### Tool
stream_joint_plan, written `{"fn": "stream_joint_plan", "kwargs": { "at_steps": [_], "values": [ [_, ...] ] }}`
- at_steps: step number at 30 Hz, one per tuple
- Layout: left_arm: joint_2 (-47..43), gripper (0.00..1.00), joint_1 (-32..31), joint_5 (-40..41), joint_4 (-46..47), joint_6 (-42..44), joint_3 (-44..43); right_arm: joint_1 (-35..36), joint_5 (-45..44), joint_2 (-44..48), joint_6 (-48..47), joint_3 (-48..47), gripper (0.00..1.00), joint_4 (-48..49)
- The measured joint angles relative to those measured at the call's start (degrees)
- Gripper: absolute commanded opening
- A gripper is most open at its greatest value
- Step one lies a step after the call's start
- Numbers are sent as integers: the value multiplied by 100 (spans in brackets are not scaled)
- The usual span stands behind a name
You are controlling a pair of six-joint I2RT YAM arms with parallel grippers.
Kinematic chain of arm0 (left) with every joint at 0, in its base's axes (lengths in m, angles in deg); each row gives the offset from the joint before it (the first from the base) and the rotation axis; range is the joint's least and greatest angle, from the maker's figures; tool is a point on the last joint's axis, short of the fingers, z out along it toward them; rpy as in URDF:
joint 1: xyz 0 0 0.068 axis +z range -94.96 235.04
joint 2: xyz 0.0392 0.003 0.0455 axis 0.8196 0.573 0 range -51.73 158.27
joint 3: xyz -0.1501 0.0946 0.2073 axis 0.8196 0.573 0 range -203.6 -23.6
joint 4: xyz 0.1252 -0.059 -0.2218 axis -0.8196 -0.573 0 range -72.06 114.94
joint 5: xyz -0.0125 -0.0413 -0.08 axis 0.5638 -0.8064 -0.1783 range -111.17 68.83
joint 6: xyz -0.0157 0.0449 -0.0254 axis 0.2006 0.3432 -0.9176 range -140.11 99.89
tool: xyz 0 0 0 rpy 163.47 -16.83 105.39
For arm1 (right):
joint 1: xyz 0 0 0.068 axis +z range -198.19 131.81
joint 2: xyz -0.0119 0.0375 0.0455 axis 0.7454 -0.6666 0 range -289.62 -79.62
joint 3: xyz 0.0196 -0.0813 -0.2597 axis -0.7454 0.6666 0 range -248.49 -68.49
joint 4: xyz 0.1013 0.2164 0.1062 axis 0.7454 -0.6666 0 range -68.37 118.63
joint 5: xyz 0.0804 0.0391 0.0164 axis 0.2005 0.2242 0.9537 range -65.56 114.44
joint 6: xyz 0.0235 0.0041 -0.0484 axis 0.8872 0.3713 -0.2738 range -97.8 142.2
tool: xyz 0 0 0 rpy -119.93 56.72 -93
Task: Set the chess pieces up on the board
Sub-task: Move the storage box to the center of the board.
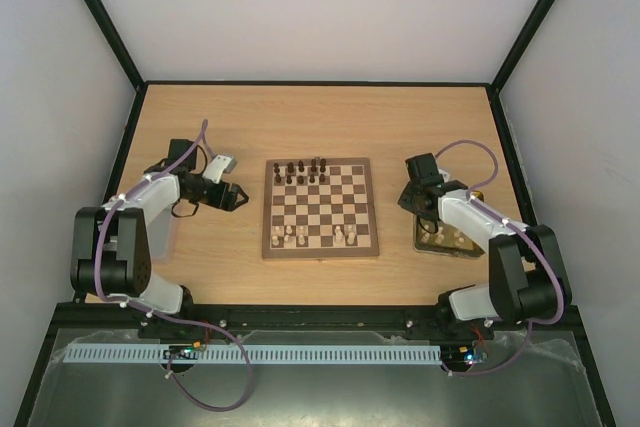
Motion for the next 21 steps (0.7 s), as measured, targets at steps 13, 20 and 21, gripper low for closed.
{"fn": "stream_joint_plan", "kwargs": {
  "at_steps": [13,20,21],
  "values": [
    [26,78,0,2,7,-13,0,90,511,52,68,459,19,254],
    [85,78,0,4,9,-15,0,352,551,343,181,516,18,245],
    [85,78,0,7,9,-17,0,398,555,372,201,516,18,245]
  ]
}}
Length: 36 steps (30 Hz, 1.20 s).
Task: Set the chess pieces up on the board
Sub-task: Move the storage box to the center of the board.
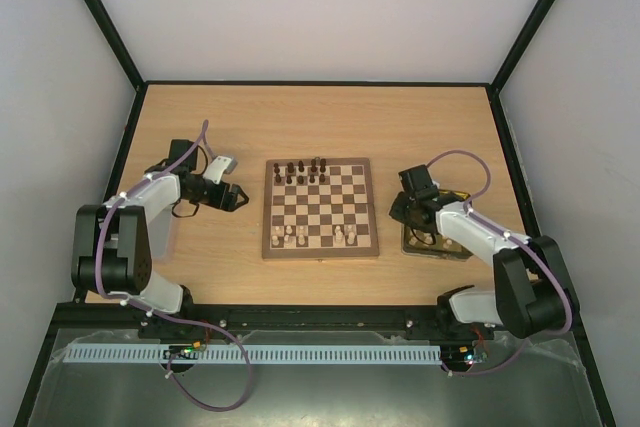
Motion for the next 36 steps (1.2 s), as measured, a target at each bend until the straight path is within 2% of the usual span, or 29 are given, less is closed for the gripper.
{"fn": "stream_joint_plan", "kwargs": {
  "at_steps": [8,24,26,28,32,36],
  "values": [
    [0,78,0,0,2,-4,0,361,37,120,210,111,14,0],
    [0,78,0,13,0,-20,0,1058,94,282,660,343,14,153],
    [0,78,0,13,0,-20,0,1134,98,291,713,348,15,153],
    [0,78,0,13,0,-20,0,1174,101,291,748,348,23,151],
    [0,78,0,15,0,-20,0,1185,17,319,754,345,33,85],
    [0,78,0,17,0,-20,0,1185,-127,452,739,264,35,-125]
  ]
}}
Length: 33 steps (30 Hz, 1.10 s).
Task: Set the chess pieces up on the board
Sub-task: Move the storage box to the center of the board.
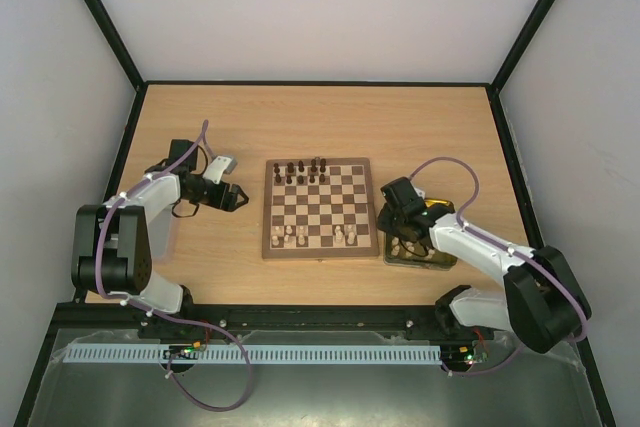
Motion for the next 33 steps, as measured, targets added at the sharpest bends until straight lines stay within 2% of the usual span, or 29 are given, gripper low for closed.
{"fn": "stream_joint_plan", "kwargs": {
  "at_steps": [7,14,18,20,25,33],
  "values": [
    [0,78,0,37,0,0,0,0,-177,155,-94,-304,37,-278],
    [0,78,0,42,0,0,0,0,-317,203,-352,-527,23,-612],
    [0,78,0,42,0,0,0,17,-291,162,-501,-691,22,-675],
    [0,78,0,46,0,0,0,57,-275,105,-549,-782,24,-691],
    [0,78,0,59,0,0,0,157,-157,-92,-662,-979,39,-686],
    [42,78,0,61,-2,0,0,173,72,-702,-726,-1029,44,-468]
  ]
}}
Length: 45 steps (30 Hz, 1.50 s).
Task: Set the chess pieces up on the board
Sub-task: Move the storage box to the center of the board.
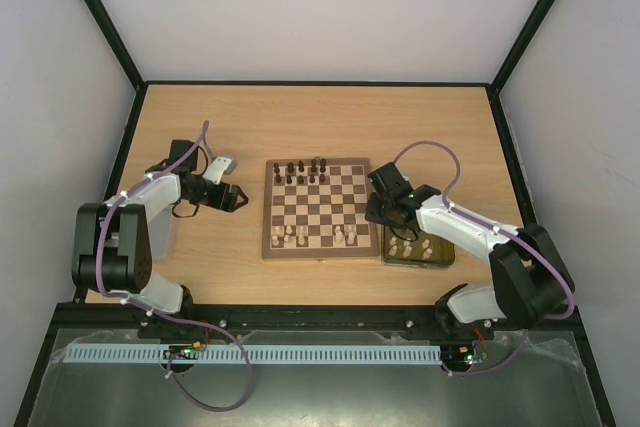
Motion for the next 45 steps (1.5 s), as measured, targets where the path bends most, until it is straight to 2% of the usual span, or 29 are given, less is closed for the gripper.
{"fn": "stream_joint_plan", "kwargs": {
  "at_steps": [7,16,21,25,28,37,45],
  "values": [
    [22,78,0,0,0,0,0,0,170,-210,238,76,44,463],
    [46,78,0,-4,0,0,0,0,-48,-201,243,52,40,363],
    [81,77,0,-4,-2,0,0,0,-68,-81,238,52,41,232],
    [81,63,0,-7,-2,-4,0,2,-245,98,199,33,43,59],
    [81,54,0,-22,-20,-2,-2,2,-369,190,146,-101,41,-162],
    [168,46,-122,-20,-55,13,-59,4,-428,269,26,-424,33,-363],
    [1272,40,-426,105,-101,-52,-975,7,-435,269,22,-424,25,-400]
  ]
}}
